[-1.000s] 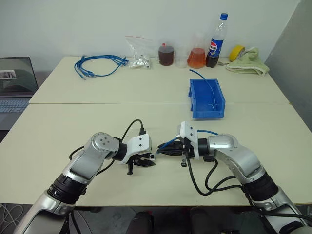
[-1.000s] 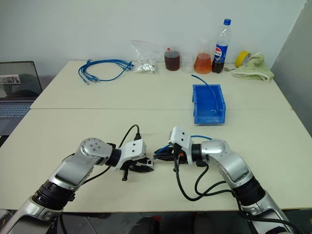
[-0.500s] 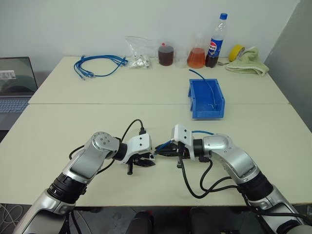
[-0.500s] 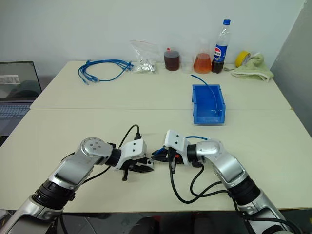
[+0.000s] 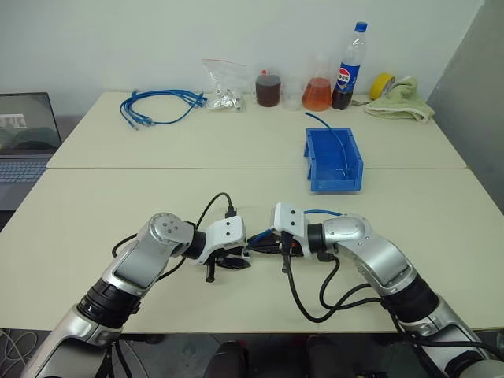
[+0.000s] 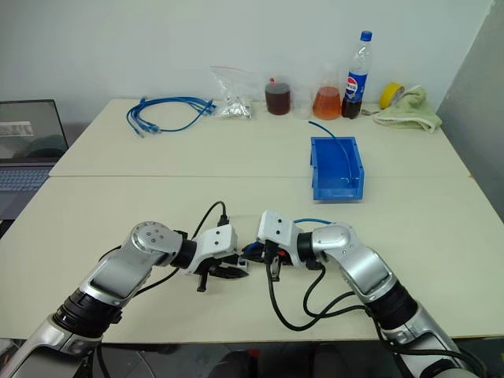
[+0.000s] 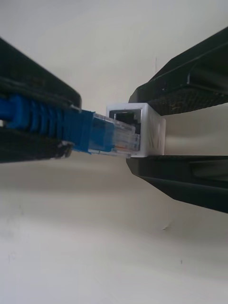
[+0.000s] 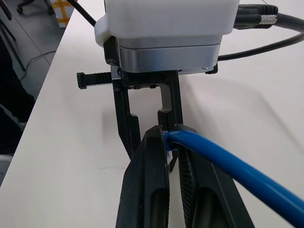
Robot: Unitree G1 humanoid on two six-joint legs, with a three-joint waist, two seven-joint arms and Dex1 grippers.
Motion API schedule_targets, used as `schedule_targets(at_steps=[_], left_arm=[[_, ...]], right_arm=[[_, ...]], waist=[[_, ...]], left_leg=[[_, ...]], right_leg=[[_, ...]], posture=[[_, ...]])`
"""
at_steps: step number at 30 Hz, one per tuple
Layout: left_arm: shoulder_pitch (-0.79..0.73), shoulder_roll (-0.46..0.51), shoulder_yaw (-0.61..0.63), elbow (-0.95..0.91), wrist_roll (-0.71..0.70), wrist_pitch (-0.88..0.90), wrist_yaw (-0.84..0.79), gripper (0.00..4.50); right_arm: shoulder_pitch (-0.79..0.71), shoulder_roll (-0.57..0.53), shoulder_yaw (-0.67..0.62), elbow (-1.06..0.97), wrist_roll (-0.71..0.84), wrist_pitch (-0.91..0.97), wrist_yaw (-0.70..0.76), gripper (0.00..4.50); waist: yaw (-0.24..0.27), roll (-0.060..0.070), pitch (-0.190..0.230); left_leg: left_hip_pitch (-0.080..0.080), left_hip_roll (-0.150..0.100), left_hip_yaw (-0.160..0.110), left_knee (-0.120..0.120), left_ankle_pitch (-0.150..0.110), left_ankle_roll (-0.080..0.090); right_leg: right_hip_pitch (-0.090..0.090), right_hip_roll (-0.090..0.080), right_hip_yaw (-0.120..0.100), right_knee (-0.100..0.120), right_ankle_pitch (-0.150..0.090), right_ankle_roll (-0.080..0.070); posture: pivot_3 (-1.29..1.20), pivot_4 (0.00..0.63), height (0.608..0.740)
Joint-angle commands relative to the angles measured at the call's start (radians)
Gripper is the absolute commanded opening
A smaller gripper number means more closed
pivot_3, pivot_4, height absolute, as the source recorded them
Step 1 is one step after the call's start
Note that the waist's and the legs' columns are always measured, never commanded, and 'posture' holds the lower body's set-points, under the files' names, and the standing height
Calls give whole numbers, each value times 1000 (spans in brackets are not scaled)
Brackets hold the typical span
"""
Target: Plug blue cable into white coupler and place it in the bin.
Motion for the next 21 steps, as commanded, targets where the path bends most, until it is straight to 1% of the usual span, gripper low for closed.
schedule_targets(at_steps=[1, 10, 21], left_arm=[[8, -1, -48, 30, 22, 8, 0, 819], [10, -4, -53, 30, 24, 8, 14, 819], [11, -10, -56, 26, 24, 13, 21, 819]], right_arm=[[5, -16, 37, -12, -12, 40, 21, 18], [-13, -15, 43, -12, -18, 91, 13, 18], [-42, 44, 66, 12, -5, 162, 0, 18]], waist=[[0, 0, 0], [0, 3, -3], [1, 4, -4]], left_leg=[[0, 0, 0, 0, 0, 0], [1, 0, 0, 0, 0, 0], [1, 0, 0, 0, 0, 0]], right_leg=[[0, 0, 0, 0, 0, 0], [1, 0, 0, 0, 0, 0], [1, 0, 0, 0, 0, 0]], posture=[[0, 150, 740], [0, 150, 740], [0, 150, 740]])
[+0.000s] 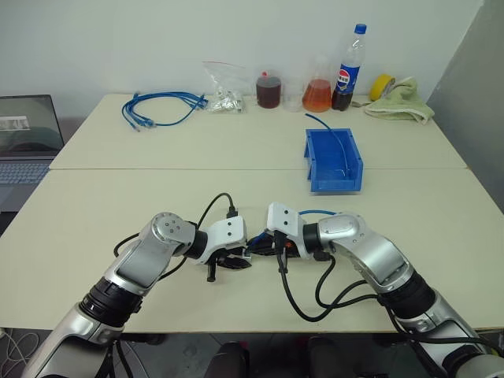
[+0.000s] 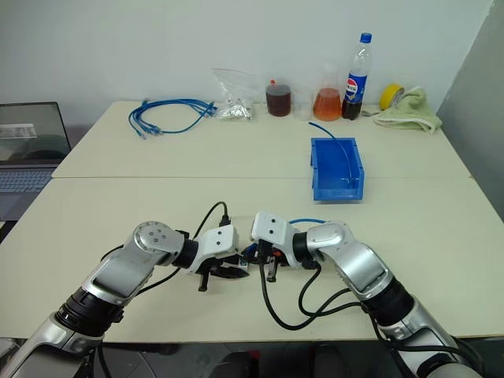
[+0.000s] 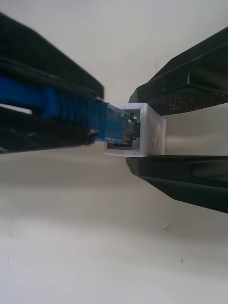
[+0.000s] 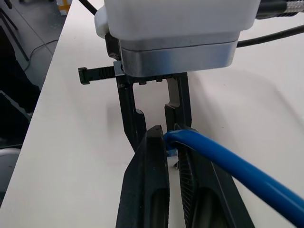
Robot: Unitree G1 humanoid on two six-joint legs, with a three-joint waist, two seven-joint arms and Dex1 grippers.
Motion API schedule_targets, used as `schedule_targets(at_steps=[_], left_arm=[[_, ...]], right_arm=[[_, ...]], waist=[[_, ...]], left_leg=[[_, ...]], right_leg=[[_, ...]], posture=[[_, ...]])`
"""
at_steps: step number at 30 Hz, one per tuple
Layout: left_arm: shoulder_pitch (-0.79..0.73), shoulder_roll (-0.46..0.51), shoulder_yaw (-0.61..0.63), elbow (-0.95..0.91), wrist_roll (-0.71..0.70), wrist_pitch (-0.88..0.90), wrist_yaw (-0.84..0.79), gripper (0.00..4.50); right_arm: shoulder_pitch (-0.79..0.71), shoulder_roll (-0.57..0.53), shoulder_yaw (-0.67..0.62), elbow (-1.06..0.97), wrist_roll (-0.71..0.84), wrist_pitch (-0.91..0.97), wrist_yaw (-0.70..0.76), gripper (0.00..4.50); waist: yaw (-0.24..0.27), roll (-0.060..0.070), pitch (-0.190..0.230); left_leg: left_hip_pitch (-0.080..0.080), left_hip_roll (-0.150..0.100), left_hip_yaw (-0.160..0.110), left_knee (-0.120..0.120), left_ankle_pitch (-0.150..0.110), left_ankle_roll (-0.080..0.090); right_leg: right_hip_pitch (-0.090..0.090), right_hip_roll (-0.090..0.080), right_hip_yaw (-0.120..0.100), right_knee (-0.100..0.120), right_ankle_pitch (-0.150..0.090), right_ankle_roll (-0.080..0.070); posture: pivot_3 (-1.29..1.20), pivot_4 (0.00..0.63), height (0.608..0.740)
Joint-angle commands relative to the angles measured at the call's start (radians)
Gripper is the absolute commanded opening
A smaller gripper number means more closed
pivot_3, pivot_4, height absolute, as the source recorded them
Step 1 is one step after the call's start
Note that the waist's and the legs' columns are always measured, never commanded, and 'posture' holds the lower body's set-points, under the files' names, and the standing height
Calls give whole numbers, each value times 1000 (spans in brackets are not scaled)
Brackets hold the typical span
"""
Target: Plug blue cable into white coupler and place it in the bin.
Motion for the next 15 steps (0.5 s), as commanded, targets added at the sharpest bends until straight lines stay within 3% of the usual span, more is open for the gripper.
schedule_targets(at_steps=[1, 15], left_arm=[[19, -7, -43, 18, 18, 14, 9, 819], [29, -5, -38, -3, 10, 36, 19, 819]], right_arm=[[-2, 16, 47, 19, -3, 27, 8, 18], [25, 29, 133, 69, -25, 2, 55, 18]], waist=[[0, 0, 0], [-1, 3, -6]], left_leg=[[0, 0, 0, 0, 0, 0], [1, 0, 0, 0, 0, 0]], right_leg=[[0, 0, 0, 0, 0, 0], [0, 0, 0, 0, 0, 0]], posture=[[0, 150, 740], [0, 150, 740]])
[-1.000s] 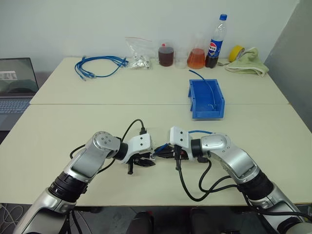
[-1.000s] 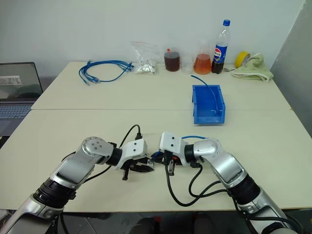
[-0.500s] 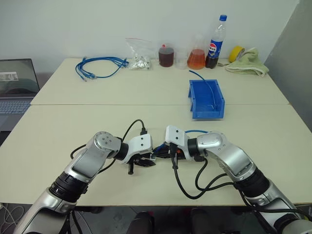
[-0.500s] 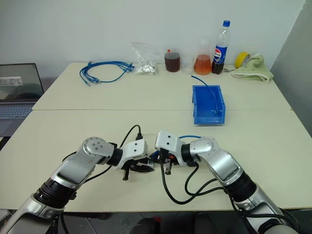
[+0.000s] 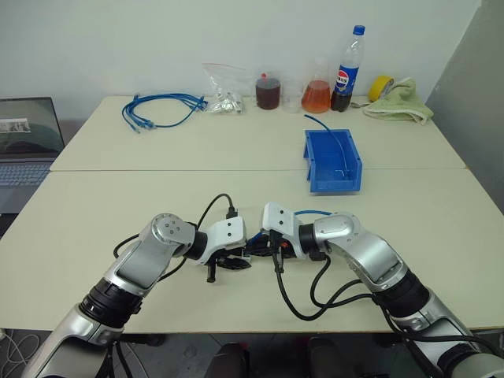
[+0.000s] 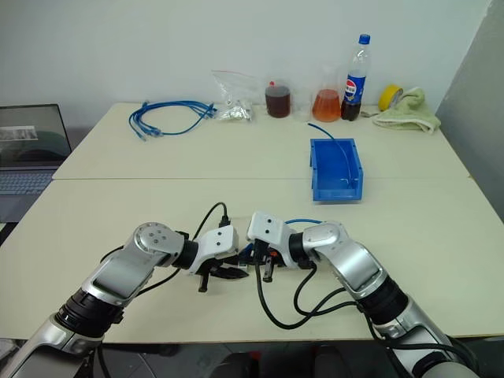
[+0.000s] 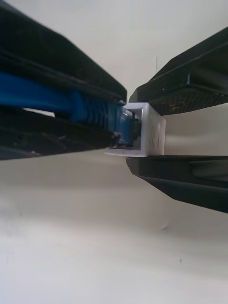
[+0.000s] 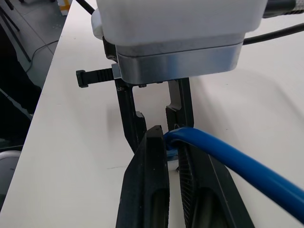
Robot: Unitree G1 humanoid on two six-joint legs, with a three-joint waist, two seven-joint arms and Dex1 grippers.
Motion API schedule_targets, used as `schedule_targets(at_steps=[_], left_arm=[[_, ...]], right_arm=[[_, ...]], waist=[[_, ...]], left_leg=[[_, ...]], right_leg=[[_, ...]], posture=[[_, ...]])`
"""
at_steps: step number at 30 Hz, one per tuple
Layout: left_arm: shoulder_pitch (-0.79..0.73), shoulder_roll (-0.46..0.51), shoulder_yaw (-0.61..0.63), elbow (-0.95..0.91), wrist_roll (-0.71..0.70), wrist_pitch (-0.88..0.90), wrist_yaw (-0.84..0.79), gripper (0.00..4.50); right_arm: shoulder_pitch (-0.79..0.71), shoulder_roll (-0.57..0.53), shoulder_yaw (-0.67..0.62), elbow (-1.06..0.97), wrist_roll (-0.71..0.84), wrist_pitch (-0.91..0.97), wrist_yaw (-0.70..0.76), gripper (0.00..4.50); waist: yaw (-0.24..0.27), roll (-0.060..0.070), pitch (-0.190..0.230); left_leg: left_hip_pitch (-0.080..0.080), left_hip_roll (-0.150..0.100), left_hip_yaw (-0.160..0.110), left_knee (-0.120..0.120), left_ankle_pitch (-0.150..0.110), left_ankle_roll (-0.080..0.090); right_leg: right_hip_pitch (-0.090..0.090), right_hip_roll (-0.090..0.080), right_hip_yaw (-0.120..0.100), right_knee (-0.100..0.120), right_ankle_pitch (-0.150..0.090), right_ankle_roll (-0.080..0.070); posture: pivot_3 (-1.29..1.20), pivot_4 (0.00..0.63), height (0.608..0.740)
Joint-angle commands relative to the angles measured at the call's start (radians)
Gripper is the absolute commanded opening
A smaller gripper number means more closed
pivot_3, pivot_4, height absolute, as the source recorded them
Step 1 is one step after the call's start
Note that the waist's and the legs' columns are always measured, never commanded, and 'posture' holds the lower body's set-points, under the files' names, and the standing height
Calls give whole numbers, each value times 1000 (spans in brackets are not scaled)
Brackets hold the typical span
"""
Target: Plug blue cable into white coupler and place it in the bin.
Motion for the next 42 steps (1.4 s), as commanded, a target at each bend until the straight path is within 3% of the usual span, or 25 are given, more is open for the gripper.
schedule_targets(at_steps=[1, 13, 15, 26, 35, 42], left_arm=[[19, -5, -37, 0, 9, 31, 6, 818], [46, 12, -1, 6, -9, -2, 1, 818], [65, 23, 18, 4, -19, -12, -2, 1516], [204, 74, 234, -56, -132, -22, 72, 3830], [223, 3, 372, -254, -281, 127, 215, 3845], [39, -111, 356, -331, -275, 227, 424, 3845]], right_arm=[[39, 3, 113, 41, -12, 13, 49, 18], [23, 35, 29, 88, -24, -43, 20, 17], [13, 38, -3, 102, -23, -54, 9, 17], [1, 19, -141, 48, 54, 8, -6, 16], [29, -20, -325, -91, 172, 114, -72, 15], [-28, -67, -592, -124, 306, 245, -176, 15]], waist=[[-1, 0, -2], [-3, 0, -6], [-4, 0, -6], [-18, 0, -2], [-9, -3, 7], [7, -4, 7]], left_leg=[[0, 0, 0, 0, 0, 0], [1, 1, 0, -1, 0, 0], [1, 1, 0, -1, 0, 0], [-1, 5, 0, -2, 0, 0], [-8, 5, 0, -1, 0, 0], [-18, 3, -2, 2, 0, -1]], right_leg=[[0, 0, 0, 0, 0, 0], [0, 1, 0, 0, 0, 0], [0, 2, 1, 0, 0, 0], [-3, 5, 1, 0, 0, 0], [-9, 3, 2, 0, 0, -1], [-16, 3, 0, 0, 1, -1]], posture=[[0, 150, 740], [0, 150, 740], [0, 150, 740], [0, 150, 740], [0, 150, 740], [0, 150, 740]])
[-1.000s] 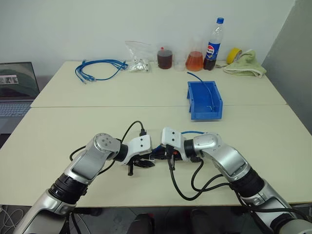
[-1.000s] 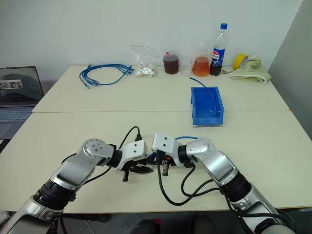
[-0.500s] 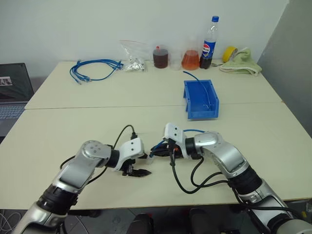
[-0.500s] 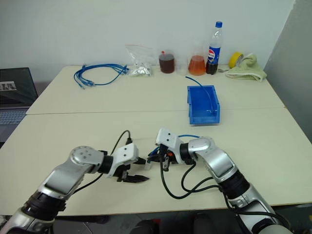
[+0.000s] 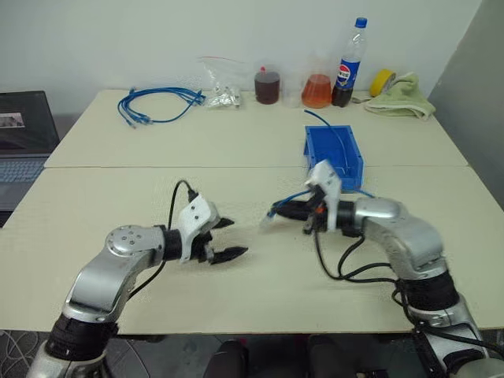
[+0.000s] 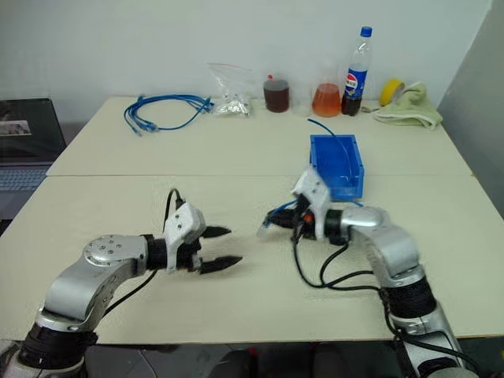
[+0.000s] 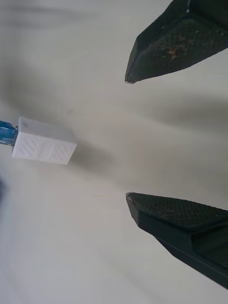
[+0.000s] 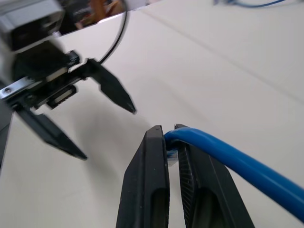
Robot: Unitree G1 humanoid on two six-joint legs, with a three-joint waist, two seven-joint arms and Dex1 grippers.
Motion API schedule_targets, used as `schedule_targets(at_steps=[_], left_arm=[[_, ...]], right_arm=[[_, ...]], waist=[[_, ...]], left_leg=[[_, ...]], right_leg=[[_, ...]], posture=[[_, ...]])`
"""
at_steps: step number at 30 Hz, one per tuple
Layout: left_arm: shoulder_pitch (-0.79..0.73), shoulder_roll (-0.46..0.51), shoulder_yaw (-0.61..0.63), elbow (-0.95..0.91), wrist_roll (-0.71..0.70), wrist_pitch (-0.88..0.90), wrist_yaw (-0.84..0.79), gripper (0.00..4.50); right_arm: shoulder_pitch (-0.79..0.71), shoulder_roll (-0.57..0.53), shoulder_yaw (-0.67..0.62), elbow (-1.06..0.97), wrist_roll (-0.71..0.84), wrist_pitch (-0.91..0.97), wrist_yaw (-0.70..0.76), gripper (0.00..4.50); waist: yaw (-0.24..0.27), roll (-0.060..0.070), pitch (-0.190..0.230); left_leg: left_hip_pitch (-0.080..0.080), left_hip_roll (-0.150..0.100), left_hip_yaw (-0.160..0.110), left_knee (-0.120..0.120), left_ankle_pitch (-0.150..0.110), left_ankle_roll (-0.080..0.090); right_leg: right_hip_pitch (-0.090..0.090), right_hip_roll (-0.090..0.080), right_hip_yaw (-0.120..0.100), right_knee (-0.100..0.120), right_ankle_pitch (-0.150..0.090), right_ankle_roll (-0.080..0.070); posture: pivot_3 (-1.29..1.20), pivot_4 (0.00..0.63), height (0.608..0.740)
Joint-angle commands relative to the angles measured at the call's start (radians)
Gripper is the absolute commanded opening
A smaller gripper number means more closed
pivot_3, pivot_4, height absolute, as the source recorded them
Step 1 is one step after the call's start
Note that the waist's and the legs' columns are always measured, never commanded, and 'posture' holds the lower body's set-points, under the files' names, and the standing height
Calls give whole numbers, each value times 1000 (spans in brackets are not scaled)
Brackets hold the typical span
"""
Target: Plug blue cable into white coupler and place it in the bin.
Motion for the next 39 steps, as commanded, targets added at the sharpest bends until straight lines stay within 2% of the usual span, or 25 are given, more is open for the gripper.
schedule_targets(at_steps=[1, 5, 8, 12, 17, 19, 21, 26, 30, 35, 39], left_arm=[[-112, -53, -7, -29, 17, 43, 120, 3845], [-197, -91, -82, -8, 26, 38, 137, 3845], [-237, -134, -119, 34, 35, 27, 163, 3845], [-270, -178, -159, 68, 50, 8, 183, 3845], [-288, -192, -181, 83, 57, -5, 183, 3845], [-294, -197, -187, 82, 57, -4, 184, 3845], [-298, -199, -192, 83, 58, -5, 182, 3845], [-310, -203, -207, 91, 70, -15, 179, 3845], [-312, -209, -211, 92, 68, -12, 182, 3845], [-316, -216, -215, 92, 64, -6, 180, 3845], [-318, -216, -212, 100, 65, -9, 176, 3845]], right_arm=[[-53, -34, -129, -12, 71, 43, -46, 15], [-129, -113, -194, 158, 67, 8, -42, 15], [-205, -144, -190, 315, 37, -57, -36, 15], [-292, -176, -125, 526, -29, -160, 13, 15], [-420, -188, 1, 805, -117, -225, 152, 15], [-480, -188, 51, 934, -177, -290, 191, 718], [-547, -174, 61, 1064, -211, -341, 192, 1112], [-737, -131, 8, 1394, -260, -479, 67, 2301], [-797, -116, -14, 1502, -296, -553, -8, 3149], [-807, -111, -13, 1537, -338, -592, -13, 4437], [-794, -127, -28, 1538, -351, -617, -26, 4479]], waist=[[-1, 0, 0], [-6, 0, 0], [-9, -1, 1], [-11, -1, 1], [-14, -1, 1], [-15, -1, 1], [-14, -1, 1], [-18, 0, 2], [-18, 0, 2], [-18, 0, 2], [-21, 0, 2]], left_leg=[[0, -1, 0, 0, 0, 0], [0, -2, 2, -1, 0, 0], [0, -3, 5, -1, 0, 0], [0, -2, 7, -1, 0, 0], [-1, -3, 8, 0, 2, -3], [-1, -3, 8, -1, 2, -3], [-1, -3, 8, -1, 2, -4], [-1, -3, 8, -1, 3, -4], [-2, -3, 8, -1, 3, -5], [-2, -3, 8, -1, 3, -5], [-2, -3, 9, -1, 3, -5]], right_leg=[[0, -1, 0, 0, 0, 0], [0, -2, 1, 0, 0, 0], [-1, -2, 2, -1, 0, 0], [-1, -2, 2, 0, 0, 0], [-1, -2, 2, -1, 0, 0], [-1, -3, 2, -1, 0, 0], [-1, -3, 2, -1, 0, 0], [-2, -3, 2, -1, 0, 0], [-2, -4, 2, -2, 0, 0], [-2, -4, 2, -1, 0, 0], [-2, -4, 2, -1, 0, 0]], posture=[[0, 150, 740], [0, 150, 740], [0, 150, 740], [0, 150, 740], [0, 150, 740], [0, 150, 740], [0, 150, 740], [0, 150, 740], [0, 150, 740], [0, 150, 740], [0, 150, 740]])
